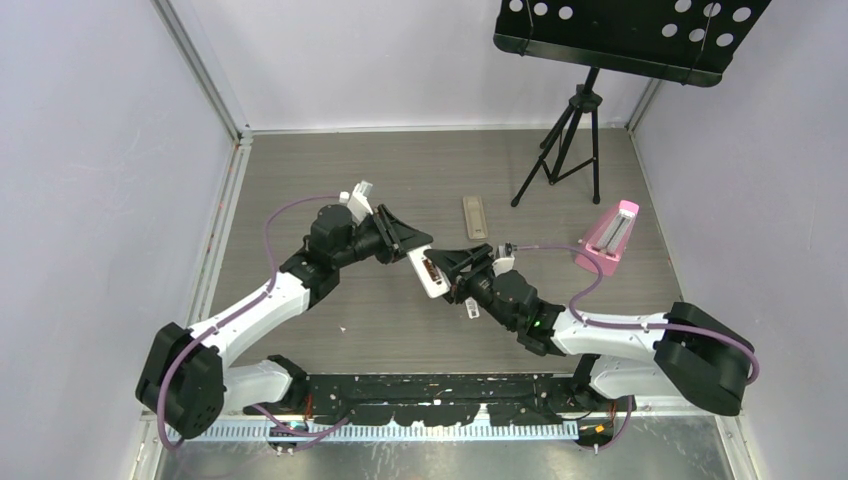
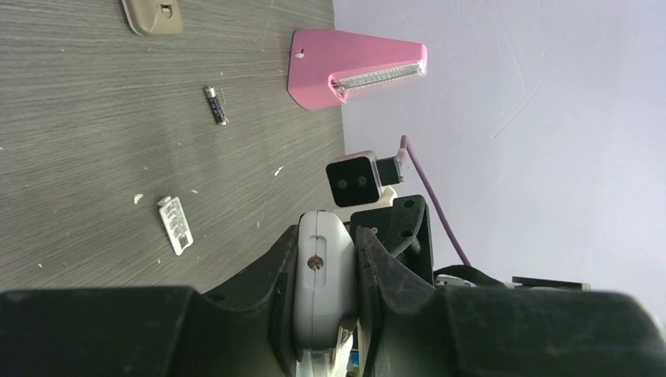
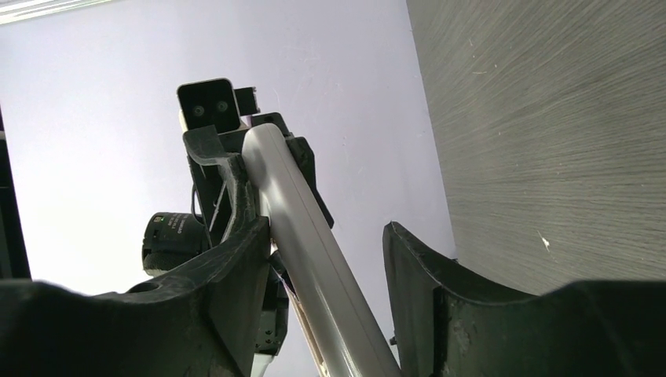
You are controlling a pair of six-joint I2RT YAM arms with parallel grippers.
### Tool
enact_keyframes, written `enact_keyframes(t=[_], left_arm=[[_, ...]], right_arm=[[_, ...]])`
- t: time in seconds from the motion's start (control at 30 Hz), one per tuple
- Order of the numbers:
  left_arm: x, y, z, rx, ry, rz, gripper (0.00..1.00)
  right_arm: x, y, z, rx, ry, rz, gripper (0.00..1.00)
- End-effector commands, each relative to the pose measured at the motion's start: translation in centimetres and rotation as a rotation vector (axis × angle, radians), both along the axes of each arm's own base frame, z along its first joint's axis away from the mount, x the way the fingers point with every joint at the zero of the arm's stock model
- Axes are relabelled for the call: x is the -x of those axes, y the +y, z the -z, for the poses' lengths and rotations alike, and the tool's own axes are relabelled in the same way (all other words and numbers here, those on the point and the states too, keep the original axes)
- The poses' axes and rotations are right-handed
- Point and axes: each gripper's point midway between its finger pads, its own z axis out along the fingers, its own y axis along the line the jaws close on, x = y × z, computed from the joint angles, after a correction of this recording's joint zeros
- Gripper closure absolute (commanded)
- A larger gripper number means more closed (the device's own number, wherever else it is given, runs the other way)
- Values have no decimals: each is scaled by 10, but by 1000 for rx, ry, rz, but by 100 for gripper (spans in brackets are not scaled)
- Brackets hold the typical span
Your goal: Load the batteries into the remote control
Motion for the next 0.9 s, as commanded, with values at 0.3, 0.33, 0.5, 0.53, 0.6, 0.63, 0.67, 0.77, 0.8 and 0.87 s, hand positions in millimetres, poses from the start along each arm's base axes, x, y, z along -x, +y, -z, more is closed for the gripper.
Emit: enact_keyframes(t=[0.3, 0.33, 0.5, 0.53, 0.6, 0.63, 0.67, 0.77, 0.8, 0.87], left_arm=[[-3, -7, -54, 229, 11, 29, 100], [-3, -8, -56, 239, 11, 35, 100], [-3, -7, -63, 284, 34, 38, 100], [-3, -7, -64, 288, 37, 37, 100], [-4, -7, -65, 294, 34, 36, 100], [-5, -8, -64, 292, 30, 35, 100], [-6, -8, -63, 288, 28, 35, 100], [-8, -10, -58, 276, 9, 46, 100], [-9, -10, -55, 266, 2, 49, 100], [-10, -10, -51, 256, -18, 54, 100]], right_arm=[[-8, -10, 18, 195, -127, 42, 71], [-9, -11, 19, 224, -148, 42, 71], [-10, -15, 20, 325, -219, 45, 71], [-10, -16, 21, 344, -237, 46, 71], [-10, -18, 23, 369, -264, 45, 71], [-10, -19, 24, 377, -281, 45, 70], [-10, -19, 21, 367, -299, 47, 70], [-8, -18, 12, 345, -332, 43, 62], [-7, -18, 10, 344, -337, 40, 52], [-5, -20, 6, 351, -337, 35, 27]])
